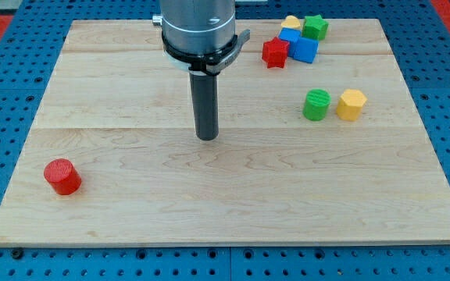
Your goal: Move the red circle into the red star
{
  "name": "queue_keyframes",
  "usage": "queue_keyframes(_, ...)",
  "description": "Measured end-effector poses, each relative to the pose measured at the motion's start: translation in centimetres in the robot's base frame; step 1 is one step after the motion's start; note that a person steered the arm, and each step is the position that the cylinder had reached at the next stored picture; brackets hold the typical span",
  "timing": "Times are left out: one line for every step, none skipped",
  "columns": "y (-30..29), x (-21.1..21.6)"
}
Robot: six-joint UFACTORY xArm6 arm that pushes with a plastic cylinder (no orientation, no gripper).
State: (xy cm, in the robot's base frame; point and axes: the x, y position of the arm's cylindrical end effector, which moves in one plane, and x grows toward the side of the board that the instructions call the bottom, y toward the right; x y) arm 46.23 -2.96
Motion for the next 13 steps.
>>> queue_keyframes(-0.1, 3.0)
queue_keyframes(-4.8, 6.8)
queue_keyframes(-13.2, 11.3)
queue_keyframes(-24.5, 12.0)
queue_keyframes(-23.9, 8.6)
queue_keyframes(-20.0, 7.0)
queue_keyframes(-17.9, 7.0)
queue_keyframes(-18.0, 7.0)
queue_keyframes(-17.6, 9.7)
queue_keyframes(-11.3, 9.4)
queue_keyframes(-11.6, 6.7)
queue_keyframes(-10.2, 2.8)
queue_keyframes(-8.3, 4.5)
